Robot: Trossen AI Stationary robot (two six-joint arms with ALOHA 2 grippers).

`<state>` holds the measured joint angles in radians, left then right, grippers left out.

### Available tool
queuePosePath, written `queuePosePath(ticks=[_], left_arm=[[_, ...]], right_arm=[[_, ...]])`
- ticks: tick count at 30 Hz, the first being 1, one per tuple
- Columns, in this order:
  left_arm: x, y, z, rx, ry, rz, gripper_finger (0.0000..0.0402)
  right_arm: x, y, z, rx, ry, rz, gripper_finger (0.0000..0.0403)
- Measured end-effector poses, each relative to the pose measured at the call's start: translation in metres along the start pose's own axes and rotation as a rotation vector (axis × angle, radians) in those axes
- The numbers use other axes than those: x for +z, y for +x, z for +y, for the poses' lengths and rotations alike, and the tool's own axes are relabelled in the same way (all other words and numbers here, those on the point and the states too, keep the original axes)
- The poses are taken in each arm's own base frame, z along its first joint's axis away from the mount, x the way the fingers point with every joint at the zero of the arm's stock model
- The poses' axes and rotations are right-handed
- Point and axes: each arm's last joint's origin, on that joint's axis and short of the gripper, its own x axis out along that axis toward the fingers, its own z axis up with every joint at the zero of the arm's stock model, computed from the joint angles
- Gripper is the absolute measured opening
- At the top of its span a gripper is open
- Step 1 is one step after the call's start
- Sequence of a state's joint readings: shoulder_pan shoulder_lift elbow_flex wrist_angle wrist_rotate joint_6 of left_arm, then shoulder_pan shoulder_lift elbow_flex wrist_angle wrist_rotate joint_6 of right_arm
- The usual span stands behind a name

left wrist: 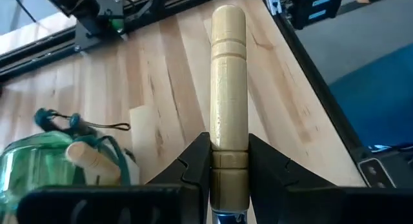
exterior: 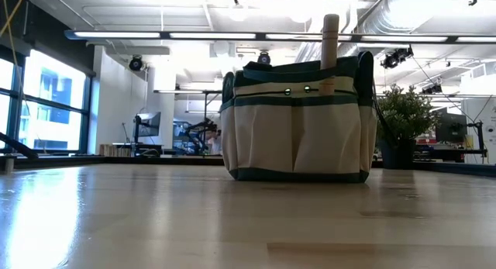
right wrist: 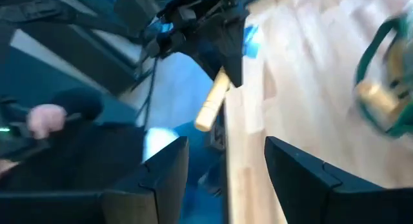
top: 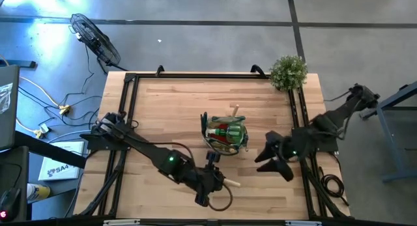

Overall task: Pick & Place Garden tools in Gardening bag
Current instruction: Put the brown trowel into the gardening bag

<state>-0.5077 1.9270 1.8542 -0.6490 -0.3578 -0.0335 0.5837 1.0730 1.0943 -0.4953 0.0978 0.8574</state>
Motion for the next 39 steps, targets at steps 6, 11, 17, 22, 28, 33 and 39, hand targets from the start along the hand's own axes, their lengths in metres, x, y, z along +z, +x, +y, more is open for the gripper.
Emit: queuePosePath(ticks=[6, 11, 17, 22, 28, 33, 39], left_arm=[[0.013, -0.013, 0.003, -0.102, 0.006, -0.104, 0.0063], [0.015, -0.018, 0.003, -0.162, 0.048, -0.131, 0.0063], [-0.011, -0.023, 0.008, -0.072, -0.009, 0.020, 0.0063], [-0.027, -0.056, 0.004, -0.007, -0.068, -0.012, 0.0063], [-0.049, -0.110, -0.014, -0.091, 0.045, -0.187, 0.0063], [-0.085, -0.158, -0.032, -0.114, 0.026, -0.357, 0.0063], [-0.140, -0.167, -0.038, 0.112, -0.136, -0.576, 0.0063]], right_arm=[[-0.028, -0.005, 0.022, -0.081, -0.160, -0.105, 0.0194], [-0.052, 0.002, 0.035, -0.125, -0.241, -0.123, 0.0195], [-0.079, 0.014, 0.046, -0.149, -0.315, -0.103, 0.0195], [-0.095, 0.023, 0.051, -0.165, -0.359, -0.093, 0.0195], [-0.097, 0.028, 0.054, -0.156, -0.407, -0.107, 0.0195], [-0.094, 0.031, 0.059, -0.127, -0.438, -0.137, 0.0195], [-0.090, 0.030, 0.061, -0.159, -0.444, -0.220, 0.0195]])
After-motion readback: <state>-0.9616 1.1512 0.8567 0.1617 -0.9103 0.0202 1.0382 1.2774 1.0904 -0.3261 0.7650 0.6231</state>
